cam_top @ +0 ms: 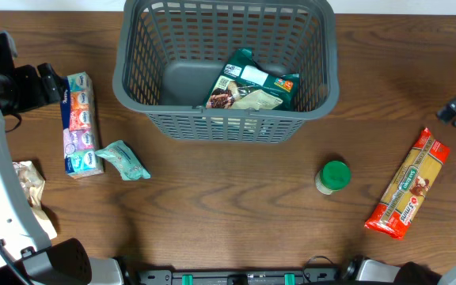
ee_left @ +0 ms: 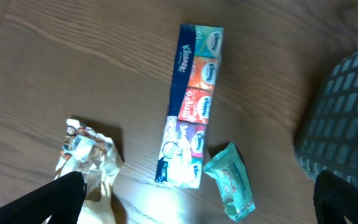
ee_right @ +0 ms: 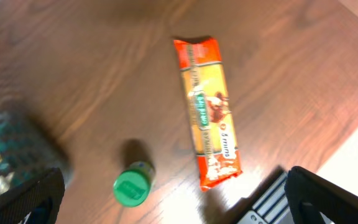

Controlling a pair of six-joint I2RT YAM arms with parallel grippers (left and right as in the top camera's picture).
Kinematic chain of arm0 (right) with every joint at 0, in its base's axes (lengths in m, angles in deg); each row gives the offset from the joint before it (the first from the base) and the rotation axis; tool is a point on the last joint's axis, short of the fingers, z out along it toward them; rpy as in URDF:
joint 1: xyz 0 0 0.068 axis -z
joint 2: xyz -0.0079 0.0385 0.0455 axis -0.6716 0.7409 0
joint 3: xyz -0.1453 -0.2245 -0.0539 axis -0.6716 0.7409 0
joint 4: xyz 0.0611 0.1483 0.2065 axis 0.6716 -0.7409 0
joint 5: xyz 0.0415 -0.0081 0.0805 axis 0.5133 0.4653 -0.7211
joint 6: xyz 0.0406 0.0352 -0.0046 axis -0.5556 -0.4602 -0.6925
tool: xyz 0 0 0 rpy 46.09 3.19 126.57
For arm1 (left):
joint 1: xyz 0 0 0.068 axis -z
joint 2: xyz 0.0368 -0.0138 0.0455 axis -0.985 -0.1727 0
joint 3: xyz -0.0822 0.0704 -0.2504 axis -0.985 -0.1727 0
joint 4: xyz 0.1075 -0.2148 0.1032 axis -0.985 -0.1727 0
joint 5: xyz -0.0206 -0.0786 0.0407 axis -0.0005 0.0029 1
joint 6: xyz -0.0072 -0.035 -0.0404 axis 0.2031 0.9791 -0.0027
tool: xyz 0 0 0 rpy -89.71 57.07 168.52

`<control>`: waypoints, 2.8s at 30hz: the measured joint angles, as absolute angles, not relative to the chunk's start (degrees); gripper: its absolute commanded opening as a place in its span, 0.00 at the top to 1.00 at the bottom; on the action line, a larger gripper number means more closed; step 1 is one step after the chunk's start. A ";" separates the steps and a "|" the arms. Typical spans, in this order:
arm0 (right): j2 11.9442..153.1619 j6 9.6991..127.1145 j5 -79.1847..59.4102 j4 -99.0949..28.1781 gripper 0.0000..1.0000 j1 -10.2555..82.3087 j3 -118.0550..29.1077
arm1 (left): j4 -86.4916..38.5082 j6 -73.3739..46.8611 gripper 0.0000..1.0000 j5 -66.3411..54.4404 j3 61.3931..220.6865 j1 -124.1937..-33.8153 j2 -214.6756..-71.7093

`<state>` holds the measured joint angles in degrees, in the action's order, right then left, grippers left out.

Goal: Pack container
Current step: 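Withdraw the right gripper to the right side of the table, then grasp the San Remo spaghetti packet with the right gripper, then lift the spaghetti packet and lower it into the basket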

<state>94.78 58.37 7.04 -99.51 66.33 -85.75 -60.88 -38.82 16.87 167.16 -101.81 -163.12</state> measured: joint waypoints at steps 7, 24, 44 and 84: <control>91.18 58.31 7.65 -95.62 0.01 75.16 -65.60 | -60.90 -38.82 0.01 15.51 167.16 -101.81 -163.12; 91.92 68.32 5.03 -50.62 0.01 76.84 -21.88 | -60.94 -38.86 0.01 14.73 167.16 -101.81 -163.12; 92.36 70.24 5.05 -21.24 0.01 76.84 -5.10 | -62.03 -39.26 0.01 14.73 167.16 -101.81 -163.12; 99.63 88.65 -12.30 -52.39 0.99 50.92 -70.39 | -62.89 -40.59 0.01 14.73 167.16 -101.81 -163.12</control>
